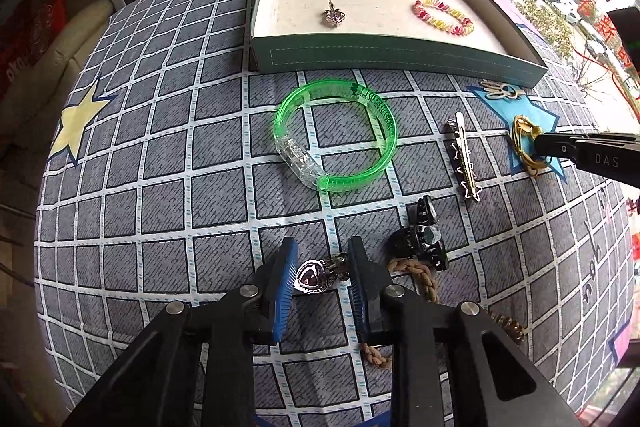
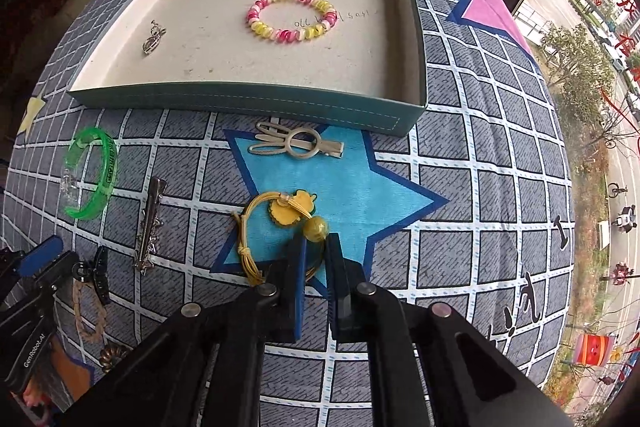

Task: Organize jewelry
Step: 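Grasp the second heart pendant with left tool while right tool grasps the yellow cord bracelet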

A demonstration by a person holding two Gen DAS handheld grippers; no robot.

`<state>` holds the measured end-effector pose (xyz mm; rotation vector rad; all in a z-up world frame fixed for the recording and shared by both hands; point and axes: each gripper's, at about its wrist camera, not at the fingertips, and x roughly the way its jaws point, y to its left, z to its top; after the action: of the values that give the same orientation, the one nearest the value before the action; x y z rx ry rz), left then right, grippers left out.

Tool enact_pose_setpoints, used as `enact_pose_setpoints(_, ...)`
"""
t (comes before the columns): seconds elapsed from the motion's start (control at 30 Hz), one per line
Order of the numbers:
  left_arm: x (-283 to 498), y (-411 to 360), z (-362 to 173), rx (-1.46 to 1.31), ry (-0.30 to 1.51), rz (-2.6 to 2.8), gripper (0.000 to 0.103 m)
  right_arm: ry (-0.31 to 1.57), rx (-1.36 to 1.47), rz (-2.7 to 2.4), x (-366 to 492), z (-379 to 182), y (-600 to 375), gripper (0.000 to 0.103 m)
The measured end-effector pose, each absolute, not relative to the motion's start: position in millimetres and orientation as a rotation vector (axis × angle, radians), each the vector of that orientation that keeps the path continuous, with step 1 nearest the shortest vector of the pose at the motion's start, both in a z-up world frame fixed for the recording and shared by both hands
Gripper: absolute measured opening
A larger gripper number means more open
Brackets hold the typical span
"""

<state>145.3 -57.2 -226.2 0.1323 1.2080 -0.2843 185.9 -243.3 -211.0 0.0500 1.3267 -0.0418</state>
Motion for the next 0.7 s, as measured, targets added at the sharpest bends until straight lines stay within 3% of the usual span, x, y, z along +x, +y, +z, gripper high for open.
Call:
enact_pose_setpoints(0.03, 145, -55, -223, 0.113, 1.209, -0.286, 0.039, 1.326, 0.07, -0.038, 184, -210, -246, 0.004)
enact_pose_setpoints(0.7, 165, -41, -175, -0.001, 1.185, -0.282, 0.039, 1.249, 0.223, 0.047, 154, -164, -271, 0.003)
